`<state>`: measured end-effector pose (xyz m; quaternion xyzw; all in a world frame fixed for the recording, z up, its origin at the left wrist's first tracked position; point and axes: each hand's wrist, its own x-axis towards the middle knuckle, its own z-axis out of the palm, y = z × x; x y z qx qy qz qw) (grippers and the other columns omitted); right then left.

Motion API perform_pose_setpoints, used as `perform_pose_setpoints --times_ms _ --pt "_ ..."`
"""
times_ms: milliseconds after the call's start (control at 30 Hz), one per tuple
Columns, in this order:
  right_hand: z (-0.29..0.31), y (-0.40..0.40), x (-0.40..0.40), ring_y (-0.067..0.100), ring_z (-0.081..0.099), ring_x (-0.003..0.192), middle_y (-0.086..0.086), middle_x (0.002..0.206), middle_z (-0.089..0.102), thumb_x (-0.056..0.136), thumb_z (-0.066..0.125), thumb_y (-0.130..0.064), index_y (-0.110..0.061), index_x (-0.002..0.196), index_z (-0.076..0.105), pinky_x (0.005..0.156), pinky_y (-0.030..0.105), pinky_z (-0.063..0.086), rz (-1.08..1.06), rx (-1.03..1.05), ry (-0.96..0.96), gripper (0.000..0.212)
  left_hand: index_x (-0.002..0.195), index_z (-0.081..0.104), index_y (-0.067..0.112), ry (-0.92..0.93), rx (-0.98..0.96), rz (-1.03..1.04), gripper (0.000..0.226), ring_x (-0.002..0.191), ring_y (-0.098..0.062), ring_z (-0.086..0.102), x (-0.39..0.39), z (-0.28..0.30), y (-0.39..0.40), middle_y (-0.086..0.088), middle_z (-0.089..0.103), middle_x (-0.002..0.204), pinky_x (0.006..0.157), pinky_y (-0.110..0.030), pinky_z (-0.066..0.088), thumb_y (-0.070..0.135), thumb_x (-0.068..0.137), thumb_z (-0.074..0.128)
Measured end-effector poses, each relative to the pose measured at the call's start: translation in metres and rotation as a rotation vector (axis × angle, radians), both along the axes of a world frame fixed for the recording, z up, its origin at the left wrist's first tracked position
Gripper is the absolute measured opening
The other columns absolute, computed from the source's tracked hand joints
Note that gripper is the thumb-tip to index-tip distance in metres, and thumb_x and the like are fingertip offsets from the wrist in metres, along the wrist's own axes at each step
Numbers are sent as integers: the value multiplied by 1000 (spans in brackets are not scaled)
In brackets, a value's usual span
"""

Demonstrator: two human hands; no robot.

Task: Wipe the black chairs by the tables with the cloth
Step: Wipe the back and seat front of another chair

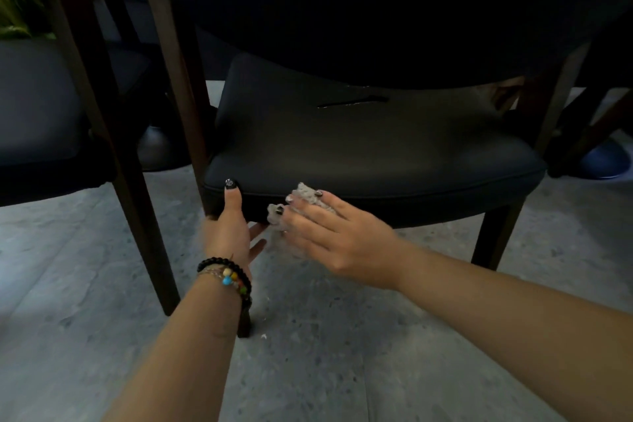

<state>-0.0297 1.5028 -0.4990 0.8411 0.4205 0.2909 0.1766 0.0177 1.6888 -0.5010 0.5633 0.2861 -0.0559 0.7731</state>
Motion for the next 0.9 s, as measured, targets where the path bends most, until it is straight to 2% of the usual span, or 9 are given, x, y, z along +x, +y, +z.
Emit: perform_pose_setpoints --times_ms 67,167,267,367,500,600,700,800,900 --pt "-1 -33 -11 37 38 138 16 145 48 100 47 -7 -8 137 55 113 53 32 -6 7 37 38 111 56 25 9 25 -45 40 87 -18 69 5 -2 8 1 67 105 84 -43 52 59 89 53" --pt "-1 -77 -29 36 38 139 14 147 46 99 46 -7 -9 138 54 113 53 32 -67 -47 69 40 93 55 28 2 30 -90 29 87 -18 70 5 0 13 1 68 99 88 -46 51 57 89 55" --pt "2 -69 -28 38 37 139 15 147 47 98 47 -7 -8 138 53 113 54 32 -81 -36 76 41 96 56 28 29 -60 -107 26 94 -21 67 0 3 13 -2 66 106 91 -48 48 54 90 55" --pt "0 -43 -18 38 36 139 17 147 46 99 48 -7 -6 138 54 111 54 35 -47 12 62 39 107 57 24 44 -282 -103 36 100 -25 64 -6 6 7 -6 63 111 95 -54 44 52 85 62" --pt "-8 -57 -18 36 37 139 15 148 46 102 40 -7 -7 136 56 115 53 28 -42 -12 40 38 106 66 23 14 -266 -312 40 95 -24 67 -24 8 -37 -5 71 103 86 -46 49 52 79 67" --pt "-15 -105 -31 35 26 145 12 155 35 100 47 -7 -9 143 46 118 53 21 -106 -58 38 44 109 61 23 23 -217 -286 38 96 -27 68 -22 3 -54 -7 70 105 68 -38 48 51 83 65" --pt "-12 -156 -55 35 23 146 10 156 32 92 56 0 -11 147 38 116 58 23 -240 -78 56 59 106 58 25 -3 -169 -273 36 94 -26 68 -16 -1 -50 -6 69 105 72 -38 49 53 84 65" --pt "-19 -179 -88 39 30 142 16 149 38 81 60 14 -8 141 41 110 64 30 -470 321 41 67 103 59 28 -24 -145 -311 35 95 -26 69 -16 -4 -48 -5 70 105 80 -40 49 55 82 65" --pt "-18 -169 -92 25 32 142 9 151 38 91 46 0 -20 144 41 116 49 30 -832 1245 -65 57 105 59 27 -14 -142 -300 37 95 -26 69 -16 -4 -48 -6 69 106 80 -40 47 55 81 66"
